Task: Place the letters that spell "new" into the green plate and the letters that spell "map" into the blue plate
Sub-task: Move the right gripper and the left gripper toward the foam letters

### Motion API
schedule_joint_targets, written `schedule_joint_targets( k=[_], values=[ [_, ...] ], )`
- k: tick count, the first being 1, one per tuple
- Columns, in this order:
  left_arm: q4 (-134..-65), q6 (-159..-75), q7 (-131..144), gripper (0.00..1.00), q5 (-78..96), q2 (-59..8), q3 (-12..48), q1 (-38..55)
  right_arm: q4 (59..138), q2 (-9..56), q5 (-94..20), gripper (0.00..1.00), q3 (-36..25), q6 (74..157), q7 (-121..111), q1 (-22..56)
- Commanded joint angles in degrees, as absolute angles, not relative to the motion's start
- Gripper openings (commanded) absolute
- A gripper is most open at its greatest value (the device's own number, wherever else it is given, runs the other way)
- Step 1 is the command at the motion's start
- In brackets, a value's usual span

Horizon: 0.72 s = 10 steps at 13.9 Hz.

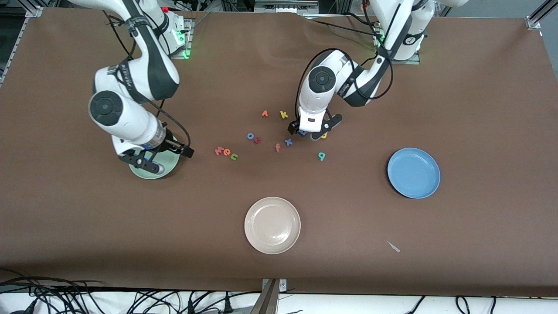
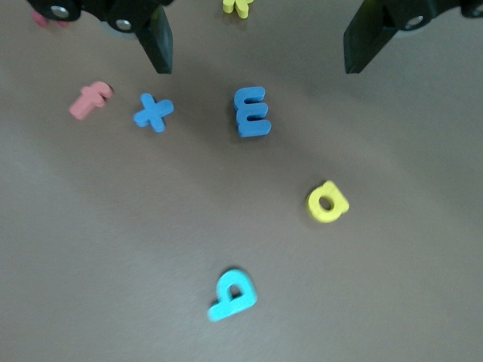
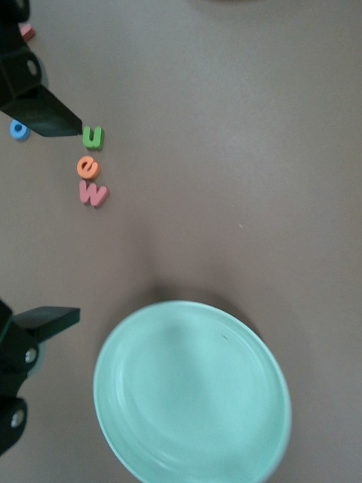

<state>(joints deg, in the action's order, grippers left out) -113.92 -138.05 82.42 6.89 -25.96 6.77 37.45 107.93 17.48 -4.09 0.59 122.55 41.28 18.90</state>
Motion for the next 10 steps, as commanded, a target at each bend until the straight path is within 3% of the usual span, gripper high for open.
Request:
schedule_joint_targets(
  k=[1, 6, 10],
  values=[
    [-113.7, -141.0, 88.2, 1.0, 4.4, -28.3, 5.9, 38.9, 111.5, 18.4, -4.9, 1.0, 1.1, 128.6, 49.5, 21.3],
    [-112.8, -143.7, 89.9, 0.97, 3.3, -31.7, 5.8, 39.5, 116.3, 22.8, -4.7, 1.0, 1.1, 140.5, 58.6, 25.7],
    [-111.4, -143.8, 94.2, 0.79, 0.4, -33.8, 5.7, 39.6, 116.4, 25.0, -4.1, 0.99, 1.1, 141.3, 60.1, 26.6]
  ],
)
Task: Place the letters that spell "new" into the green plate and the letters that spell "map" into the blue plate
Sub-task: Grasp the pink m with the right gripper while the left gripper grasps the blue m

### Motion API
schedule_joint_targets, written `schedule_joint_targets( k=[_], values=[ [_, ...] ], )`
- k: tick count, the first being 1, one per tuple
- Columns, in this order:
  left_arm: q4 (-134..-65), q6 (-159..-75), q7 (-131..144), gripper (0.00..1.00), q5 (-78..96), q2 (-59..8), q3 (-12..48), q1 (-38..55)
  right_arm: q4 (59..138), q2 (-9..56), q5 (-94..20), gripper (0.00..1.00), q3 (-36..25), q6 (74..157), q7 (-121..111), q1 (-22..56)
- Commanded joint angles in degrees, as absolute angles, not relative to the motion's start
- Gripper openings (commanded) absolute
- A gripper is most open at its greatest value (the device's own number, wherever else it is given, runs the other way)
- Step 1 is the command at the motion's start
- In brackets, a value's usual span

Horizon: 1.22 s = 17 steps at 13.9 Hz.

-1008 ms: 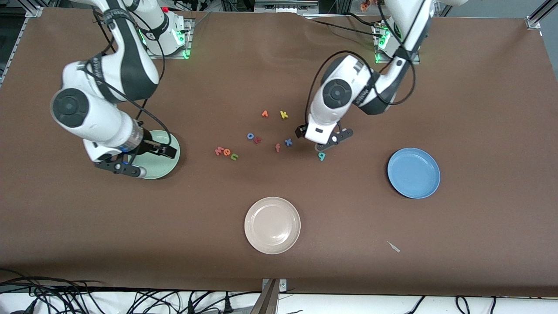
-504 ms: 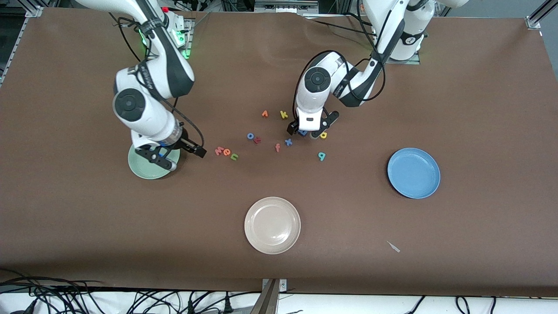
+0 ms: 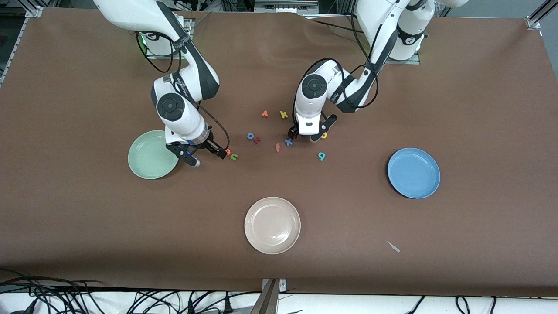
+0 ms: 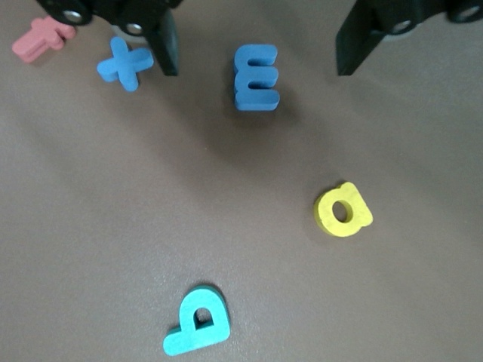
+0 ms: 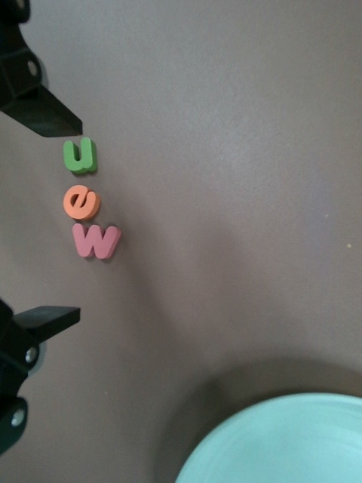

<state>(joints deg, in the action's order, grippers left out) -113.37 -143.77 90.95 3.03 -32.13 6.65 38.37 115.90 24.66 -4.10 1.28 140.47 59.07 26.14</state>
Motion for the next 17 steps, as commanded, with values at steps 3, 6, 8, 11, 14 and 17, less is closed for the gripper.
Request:
schedule_joint_targets(
  k=[3, 6, 8, 11, 14, 17],
  values=[
    [-111.4, -143.8, 96.1, 0.62, -1.0, -34.3, 5.8, 39.6, 118.2, 27.5, -4.0, 0.99, 1.0, 146.6, 61.3, 26.8],
    [-111.4, -143.8, 96.9, 0.43, -1.0, -34.3, 5.7, 39.5, 119.5, 28.0, -4.0, 0.99, 0.9, 149.2, 61.7, 27.4],
    [-111.4, -143.8, 97.4, 0.28, -1.0, -34.3, 5.7, 39.5, 119.6, 28.1, -4.0, 0.99, 0.9, 149.2, 61.7, 27.4],
    [-111.4, -143.7, 97.6, 0.11, -3.1, -35.0, 5.6, 39.6, 119.6, 28.8, -3.8, 0.99, 0.6, 149.3, 61.7, 27.4],
    [-111.3, -142.9, 97.5, 0.0, -4.3, -34.6, 5.5, 38.9, 120.1, 29.0, -3.5, 0.99, 0.4, 150.1, 61.7, 27.4],
    [-105.6, -131.2, 88.7, 0.0, -5.4, -34.7, 5.5, 36.7, 121.3, 29.4, -3.5, 0.96, 0.3, 152.7, 61.7, 27.4]
  ],
)
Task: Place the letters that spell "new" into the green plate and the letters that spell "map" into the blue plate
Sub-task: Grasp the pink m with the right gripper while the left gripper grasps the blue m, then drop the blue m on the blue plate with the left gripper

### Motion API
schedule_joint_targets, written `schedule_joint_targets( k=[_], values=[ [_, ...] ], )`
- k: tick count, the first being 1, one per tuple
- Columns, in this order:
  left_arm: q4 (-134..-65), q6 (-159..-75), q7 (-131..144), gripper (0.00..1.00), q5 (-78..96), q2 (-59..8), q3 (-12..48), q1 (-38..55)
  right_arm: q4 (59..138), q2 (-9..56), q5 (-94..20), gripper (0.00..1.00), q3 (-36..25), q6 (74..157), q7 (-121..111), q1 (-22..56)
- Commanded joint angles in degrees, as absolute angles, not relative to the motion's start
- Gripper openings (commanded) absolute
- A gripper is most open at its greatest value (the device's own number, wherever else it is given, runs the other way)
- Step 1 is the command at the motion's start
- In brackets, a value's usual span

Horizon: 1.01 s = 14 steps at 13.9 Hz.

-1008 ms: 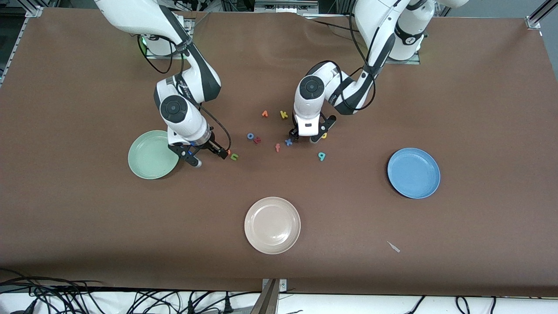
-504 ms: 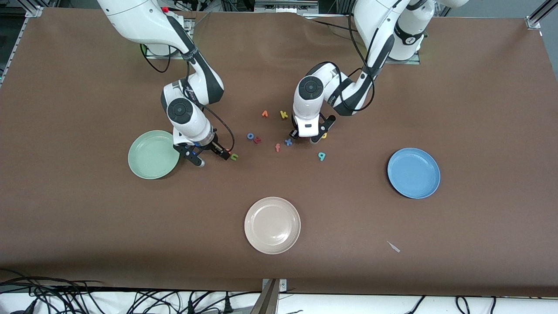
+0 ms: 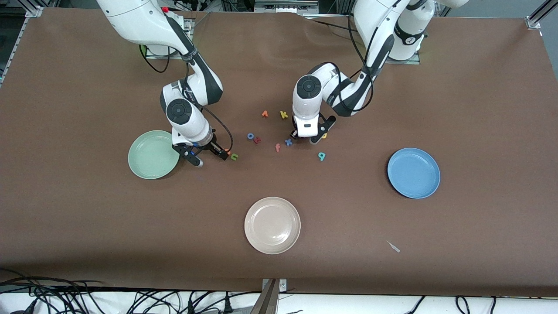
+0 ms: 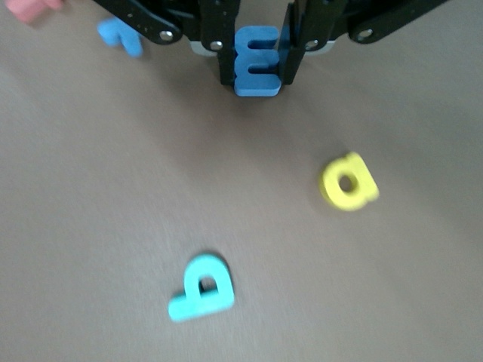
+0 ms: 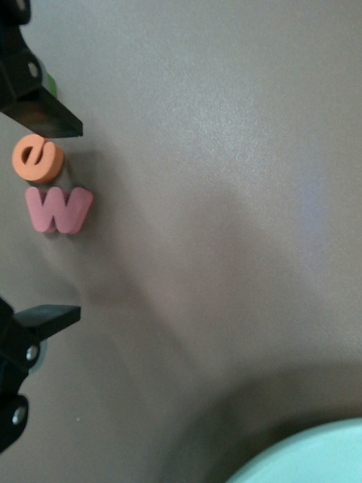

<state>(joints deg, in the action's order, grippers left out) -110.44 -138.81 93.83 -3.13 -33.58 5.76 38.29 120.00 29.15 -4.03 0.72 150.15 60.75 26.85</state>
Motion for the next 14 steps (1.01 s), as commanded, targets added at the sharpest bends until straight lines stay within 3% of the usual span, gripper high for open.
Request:
schedule_joint_targets(
  k=[1, 6, 9, 14],
  values=[
    [-103.9, -126.7, 84.9, 0.0, -5.4, -34.5, 5.5, 35.5, 121.4, 29.5, -3.5, 0.95, 0.4, 152.9, 61.7, 27.4],
    [-99.3, -112.3, 58.2, 0.0, -4.7, -33.6, 5.7, 25.9, 121.3, 29.8, -3.6, 0.91, 0.4, 153.3, 62.2, 27.9],
    [-97.7, -105.9, 37.1, 0.0, -4.7, -33.2, 5.7, 18.3, 121.3, 30.1, -3.6, 0.81, 0.4, 153.5, 62.2, 27.9],
    [-97.0, -103.5, 10.1, 0.0, -5.4, -33.7, 5.6, 8.7, 121.3, 30.1, -3.7, 0.69, 0.4, 153.7, 62.6, 28.6]
  ],
)
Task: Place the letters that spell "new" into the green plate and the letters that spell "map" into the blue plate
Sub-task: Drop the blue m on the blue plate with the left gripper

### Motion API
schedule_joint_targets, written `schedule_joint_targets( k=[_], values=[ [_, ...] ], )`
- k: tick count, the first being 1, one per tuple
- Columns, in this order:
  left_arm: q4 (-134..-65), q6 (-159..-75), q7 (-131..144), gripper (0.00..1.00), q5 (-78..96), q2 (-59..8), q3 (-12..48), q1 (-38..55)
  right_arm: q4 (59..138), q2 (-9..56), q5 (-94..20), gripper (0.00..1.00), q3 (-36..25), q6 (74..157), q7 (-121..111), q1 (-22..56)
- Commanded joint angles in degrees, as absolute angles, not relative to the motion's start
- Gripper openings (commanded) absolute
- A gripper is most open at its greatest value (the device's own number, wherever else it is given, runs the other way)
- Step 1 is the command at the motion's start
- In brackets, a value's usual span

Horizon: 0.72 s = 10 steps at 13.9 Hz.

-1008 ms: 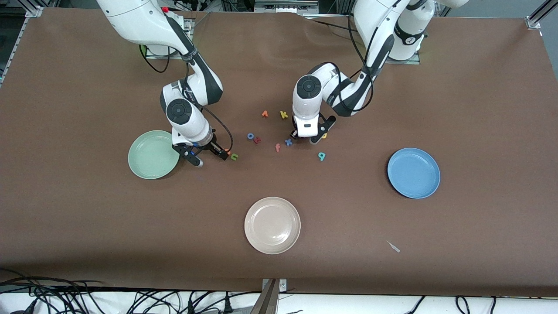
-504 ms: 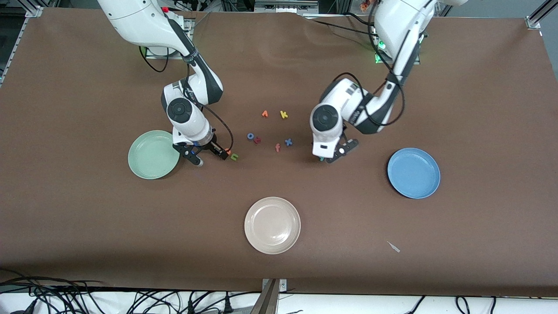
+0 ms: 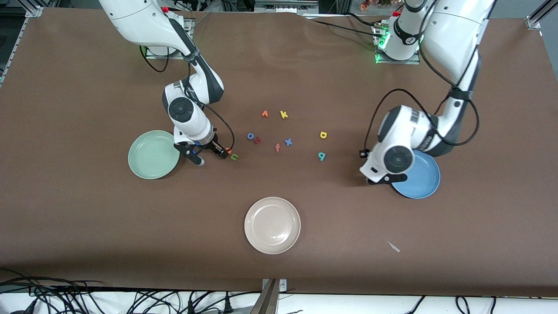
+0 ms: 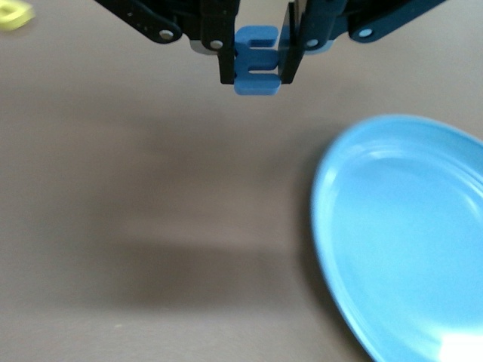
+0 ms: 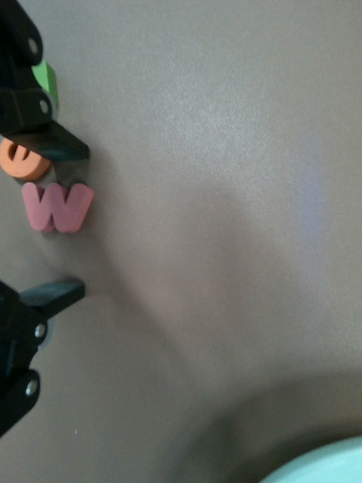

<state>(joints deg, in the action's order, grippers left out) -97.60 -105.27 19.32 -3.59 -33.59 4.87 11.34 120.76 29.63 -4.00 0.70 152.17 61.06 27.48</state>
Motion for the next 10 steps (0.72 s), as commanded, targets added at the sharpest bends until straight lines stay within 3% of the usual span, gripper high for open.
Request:
schedule_joint_targets(
  k=[1, 5, 7, 8, 10],
  values=[
    [-96.9, -103.6, 4.9, 0.0, -5.5, -34.2, 5.6, 7.0, 121.2, 30.1, -3.7, 0.69, 0.4, 153.7, 63.4, 28.7],
    [-96.9, -106.6, -10.4, 0.01, -7.8, -37.1, 5.5, 1.9, 120.9, 30.1, -3.7, 0.61, 0.4, 153.6, 63.9, 29.3],
    [-96.9, -106.5, -11.6, 0.58, -8.2, -37.3, 5.6, 1.8, 120.9, 30.1, -3.6, 0.58, 0.4, 153.6, 63.8, 29.3],
    [-96.8, -106.3, -10.9, 1.0, -7.8, -36.9, 5.7, 2.0, 120.9, 30.1, -3.6, 0.56, 0.4, 153.6, 63.8, 29.3],
    [-95.1, -105.4, -10.6, 1.0, -7.1, -36.6, 5.9, 2.5, 120.9, 30.1, -3.6, 0.47, 0.4, 153.6, 63.7, 29.3]
  ],
)
